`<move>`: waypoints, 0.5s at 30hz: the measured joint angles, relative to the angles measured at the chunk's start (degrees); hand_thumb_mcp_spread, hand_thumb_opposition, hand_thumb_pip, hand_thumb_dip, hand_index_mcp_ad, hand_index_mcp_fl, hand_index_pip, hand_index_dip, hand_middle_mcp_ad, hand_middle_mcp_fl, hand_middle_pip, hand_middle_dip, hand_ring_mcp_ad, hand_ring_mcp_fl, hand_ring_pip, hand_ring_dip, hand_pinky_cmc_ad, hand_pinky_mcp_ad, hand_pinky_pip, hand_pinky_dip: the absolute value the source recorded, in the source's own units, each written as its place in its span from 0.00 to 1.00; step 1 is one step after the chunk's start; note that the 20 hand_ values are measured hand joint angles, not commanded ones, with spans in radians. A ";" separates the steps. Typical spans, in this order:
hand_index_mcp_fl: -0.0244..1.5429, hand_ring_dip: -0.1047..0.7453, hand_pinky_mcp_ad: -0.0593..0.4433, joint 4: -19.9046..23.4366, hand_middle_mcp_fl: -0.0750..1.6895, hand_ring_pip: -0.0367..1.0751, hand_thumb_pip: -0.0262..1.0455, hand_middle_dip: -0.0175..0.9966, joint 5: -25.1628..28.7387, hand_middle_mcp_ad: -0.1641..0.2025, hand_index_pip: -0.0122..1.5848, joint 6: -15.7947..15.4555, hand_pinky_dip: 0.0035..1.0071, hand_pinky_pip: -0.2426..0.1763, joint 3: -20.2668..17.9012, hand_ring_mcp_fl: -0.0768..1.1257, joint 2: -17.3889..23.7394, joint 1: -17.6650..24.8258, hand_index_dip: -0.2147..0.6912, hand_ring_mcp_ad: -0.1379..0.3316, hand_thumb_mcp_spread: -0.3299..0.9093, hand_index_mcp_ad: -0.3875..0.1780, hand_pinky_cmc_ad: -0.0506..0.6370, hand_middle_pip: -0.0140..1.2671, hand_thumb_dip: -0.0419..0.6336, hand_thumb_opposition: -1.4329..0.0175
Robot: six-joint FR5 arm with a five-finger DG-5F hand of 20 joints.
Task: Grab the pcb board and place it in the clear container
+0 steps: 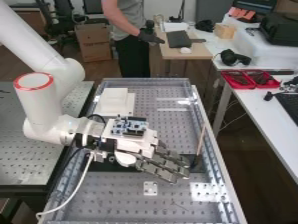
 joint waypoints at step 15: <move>0.38 0.17 0.49 1.33 0.14 0.11 0.57 0.15 -0.31 0.64 0.95 1.79 0.20 0.52 -0.20 0.10 0.80 -0.02 0.23 0.75 0.70 0.56 0.55 0.12 0.42 0.33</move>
